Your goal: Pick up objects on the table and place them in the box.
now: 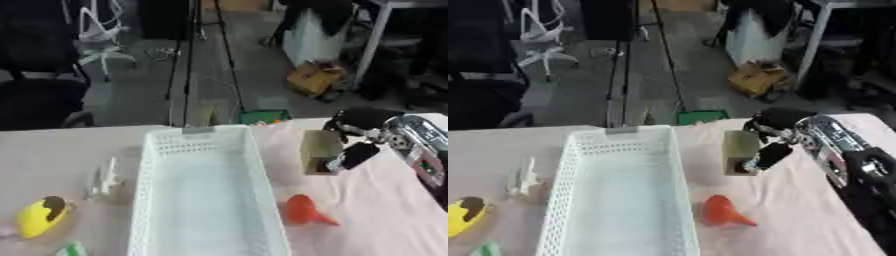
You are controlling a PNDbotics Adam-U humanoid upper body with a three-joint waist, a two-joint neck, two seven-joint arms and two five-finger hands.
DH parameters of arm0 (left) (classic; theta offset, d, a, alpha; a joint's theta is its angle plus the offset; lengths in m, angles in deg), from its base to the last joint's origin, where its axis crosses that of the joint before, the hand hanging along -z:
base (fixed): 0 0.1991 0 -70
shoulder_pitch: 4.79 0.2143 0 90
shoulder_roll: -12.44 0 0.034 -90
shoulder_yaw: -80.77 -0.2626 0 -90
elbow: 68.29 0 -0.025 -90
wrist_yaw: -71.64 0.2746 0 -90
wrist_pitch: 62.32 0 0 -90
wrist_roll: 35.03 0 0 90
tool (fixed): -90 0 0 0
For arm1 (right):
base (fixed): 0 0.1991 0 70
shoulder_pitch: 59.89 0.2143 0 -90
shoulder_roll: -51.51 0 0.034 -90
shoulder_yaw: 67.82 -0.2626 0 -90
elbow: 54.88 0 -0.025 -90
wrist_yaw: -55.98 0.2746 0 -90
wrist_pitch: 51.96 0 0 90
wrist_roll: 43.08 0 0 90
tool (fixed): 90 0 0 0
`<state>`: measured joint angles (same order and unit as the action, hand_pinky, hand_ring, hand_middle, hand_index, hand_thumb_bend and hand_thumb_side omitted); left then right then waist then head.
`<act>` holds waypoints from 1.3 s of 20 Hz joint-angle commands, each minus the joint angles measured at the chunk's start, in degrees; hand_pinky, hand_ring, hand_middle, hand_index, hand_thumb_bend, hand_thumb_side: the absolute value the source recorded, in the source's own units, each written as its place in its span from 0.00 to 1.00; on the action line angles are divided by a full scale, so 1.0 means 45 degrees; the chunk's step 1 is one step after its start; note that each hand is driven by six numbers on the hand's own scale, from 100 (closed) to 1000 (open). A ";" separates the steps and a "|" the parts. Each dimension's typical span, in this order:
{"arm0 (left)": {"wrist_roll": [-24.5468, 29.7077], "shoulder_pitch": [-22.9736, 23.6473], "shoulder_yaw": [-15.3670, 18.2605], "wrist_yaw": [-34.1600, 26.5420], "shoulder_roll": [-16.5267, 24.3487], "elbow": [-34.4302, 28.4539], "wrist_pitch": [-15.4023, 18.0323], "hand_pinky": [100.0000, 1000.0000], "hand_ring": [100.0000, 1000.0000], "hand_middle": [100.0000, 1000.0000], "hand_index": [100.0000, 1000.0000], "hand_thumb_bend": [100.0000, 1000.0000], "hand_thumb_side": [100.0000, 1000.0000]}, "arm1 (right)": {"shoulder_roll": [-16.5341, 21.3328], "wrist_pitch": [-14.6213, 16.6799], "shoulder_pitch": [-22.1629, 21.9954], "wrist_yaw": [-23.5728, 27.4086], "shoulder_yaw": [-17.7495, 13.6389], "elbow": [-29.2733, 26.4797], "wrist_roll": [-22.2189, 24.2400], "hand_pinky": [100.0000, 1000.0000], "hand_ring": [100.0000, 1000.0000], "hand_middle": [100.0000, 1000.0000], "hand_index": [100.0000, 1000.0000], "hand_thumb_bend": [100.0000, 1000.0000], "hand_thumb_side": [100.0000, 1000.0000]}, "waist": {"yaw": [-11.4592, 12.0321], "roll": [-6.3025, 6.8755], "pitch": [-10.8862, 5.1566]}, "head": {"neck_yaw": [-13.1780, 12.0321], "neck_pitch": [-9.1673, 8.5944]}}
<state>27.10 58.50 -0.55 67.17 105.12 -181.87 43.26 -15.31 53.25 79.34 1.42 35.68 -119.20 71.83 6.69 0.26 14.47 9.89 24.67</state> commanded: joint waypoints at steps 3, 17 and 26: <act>-0.0009 -0.0072 0.0072 0.0055 0.0315 -0.0224 -0.0003 0.84 0.95 0.88 0.90 0.09 1.00 | 0.0653 -0.0045 0.0529 0.0481 0.0035 -0.0690 0.0203 0.92 0.89 0.35 0.52 0.34 0.73 | -0.0057 -0.0081 -0.0368 | -0.0092 0.0153; 0.0071 -0.0103 0.0013 0.0071 0.0403 -0.0224 0.0021 0.84 0.95 0.88 0.90 0.11 1.00 | 0.0201 0.0265 0.1899 0.1328 0.0659 -0.1523 0.1115 0.92 0.88 0.32 0.49 0.30 0.74 | -0.0101 -0.0414 -0.0742 | -0.0241 0.0315; 0.0125 -0.0161 -0.0037 0.0059 0.0391 -0.0220 0.0018 0.84 0.95 0.88 0.90 0.11 1.00 | -0.0583 0.0529 0.2898 0.1626 0.1110 -0.1636 0.1622 0.93 0.88 0.30 0.47 0.30 0.75 | 0.0031 -0.0552 -0.0836 | -0.0129 0.0325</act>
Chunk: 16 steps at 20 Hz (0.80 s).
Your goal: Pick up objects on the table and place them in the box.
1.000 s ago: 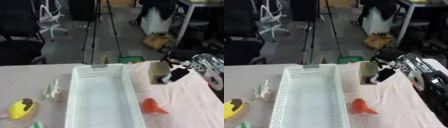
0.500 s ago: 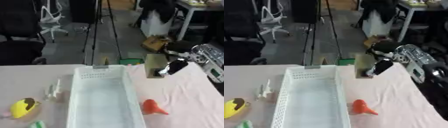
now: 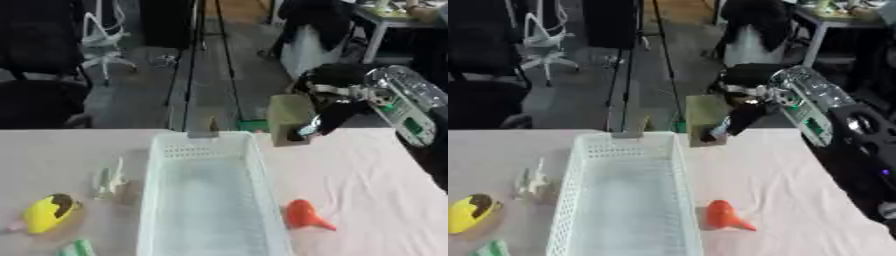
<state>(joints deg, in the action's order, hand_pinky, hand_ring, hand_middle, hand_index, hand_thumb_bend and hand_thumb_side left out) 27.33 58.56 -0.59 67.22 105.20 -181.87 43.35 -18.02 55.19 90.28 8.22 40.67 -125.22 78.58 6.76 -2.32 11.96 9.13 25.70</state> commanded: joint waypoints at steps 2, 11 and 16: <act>0.0087 -0.0188 -0.0044 0.0039 0.0356 -0.0218 -0.0002 0.84 0.95 0.88 0.90 0.11 1.00 | -0.0206 0.0150 0.0667 0.0122 0.0066 -0.0221 0.0210 0.93 0.88 0.30 0.47 0.30 0.75 | 0.0056 -0.0003 -0.0281 | 0.0097 0.0077; 0.0119 -0.0287 -0.0088 -0.0012 0.0226 -0.0222 0.0020 0.84 0.95 0.88 0.90 0.11 1.00 | -0.1284 0.0256 0.1211 0.0036 0.0313 0.0257 0.0345 0.93 0.88 0.28 0.46 0.30 0.75 | 0.0357 0.0001 -0.0193 | 0.0306 0.0078; 0.0130 -0.0354 -0.0108 -0.0040 0.0152 -0.0224 0.0023 0.84 0.95 0.88 0.90 0.11 1.00 | -0.1726 0.0360 0.1237 -0.0140 0.0449 0.0651 0.0354 0.93 0.88 0.28 0.46 0.30 0.75 | 0.0556 0.0085 -0.0070 | 0.0342 0.0144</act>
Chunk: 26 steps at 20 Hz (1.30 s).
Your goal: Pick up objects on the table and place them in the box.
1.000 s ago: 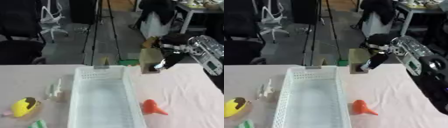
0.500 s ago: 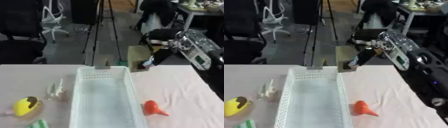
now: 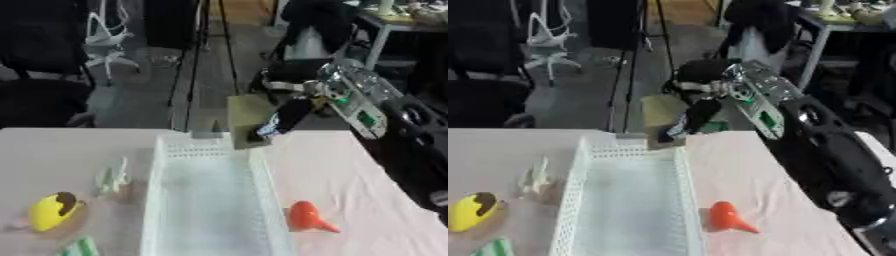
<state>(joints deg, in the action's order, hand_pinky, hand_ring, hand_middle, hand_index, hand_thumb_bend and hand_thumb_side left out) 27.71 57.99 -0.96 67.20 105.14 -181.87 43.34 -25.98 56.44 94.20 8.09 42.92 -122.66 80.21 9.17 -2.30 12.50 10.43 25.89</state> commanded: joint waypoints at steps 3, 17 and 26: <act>0.0037 -0.0264 -0.0025 -0.0052 0.0118 -0.0224 0.0029 0.84 0.95 0.88 0.90 0.11 1.00 | -0.0173 0.0152 0.0342 -0.0175 -0.0011 0.0276 -0.0048 0.93 0.88 0.27 0.45 0.29 0.75 | 0.0120 0.0145 -0.0102 | 0.0117 0.0067; 0.0045 -0.0361 -0.0051 -0.0079 -0.0019 -0.0224 -0.0001 0.84 0.95 0.88 0.89 0.10 1.00 | -0.0668 0.0542 0.0137 -0.0354 0.0108 0.0972 -0.0572 0.95 0.93 0.50 0.69 0.39 0.86 | 0.0307 0.0325 0.0191 | 0.0313 0.0060; 0.0048 -0.0422 -0.0062 -0.0094 -0.0096 -0.0224 0.0001 0.84 0.95 0.87 0.89 0.09 1.00 | -0.0760 0.0767 0.0014 -0.0595 0.0017 0.1520 -0.0828 0.95 0.95 0.66 0.77 0.46 0.92 | 0.0393 0.0369 0.0343 | 0.0391 0.0020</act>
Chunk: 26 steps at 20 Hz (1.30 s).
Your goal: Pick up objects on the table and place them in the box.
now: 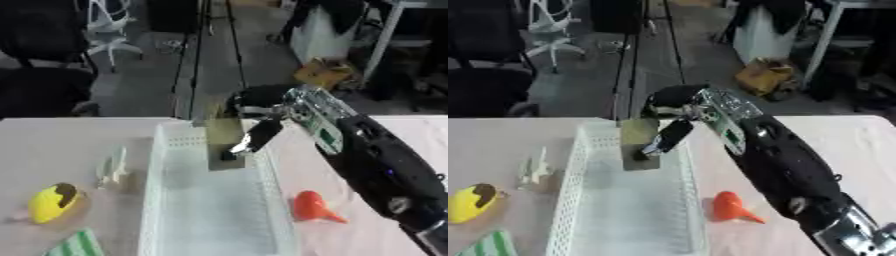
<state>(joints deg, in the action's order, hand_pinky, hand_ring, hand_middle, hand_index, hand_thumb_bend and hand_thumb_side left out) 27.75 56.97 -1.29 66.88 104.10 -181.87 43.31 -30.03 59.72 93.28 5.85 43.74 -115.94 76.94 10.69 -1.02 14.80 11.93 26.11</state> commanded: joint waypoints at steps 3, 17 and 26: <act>0.0048 -0.0242 -0.0002 -0.0035 0.0096 -0.0223 0.0011 0.84 0.95 0.87 0.89 0.09 1.00 | 0.0106 0.0101 0.0176 -0.0133 -0.0202 0.0238 -0.0104 0.95 0.94 0.61 0.75 0.45 0.91 | 0.0088 0.0094 -0.0106 | 0.0102 -0.0046; 0.0058 -0.0383 -0.0019 -0.0066 -0.0014 -0.0223 0.0023 0.84 0.95 0.87 0.89 0.09 1.00 | 0.0338 0.0489 -0.0280 0.0022 -0.0411 0.0905 -0.0001 1.00 1.00 0.83 0.96 0.64 1.00 | 0.0248 0.0113 0.0063 | 0.0123 0.0023; 0.0067 -0.0373 -0.0013 -0.0055 0.0008 -0.0223 0.0014 0.84 0.95 0.87 0.89 0.09 1.00 | 0.0489 0.0399 -0.0182 0.0489 -0.0507 0.0547 0.1038 1.00 1.00 0.92 1.00 0.71 0.97 | 0.0208 0.0117 0.0002 | 0.0136 -0.0034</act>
<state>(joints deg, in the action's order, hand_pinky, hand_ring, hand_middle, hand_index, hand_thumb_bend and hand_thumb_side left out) 27.83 56.04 -1.32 66.68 103.32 -181.87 43.38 -29.66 61.57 91.11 7.36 42.31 -112.07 81.12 11.66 -0.78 15.98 12.44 26.12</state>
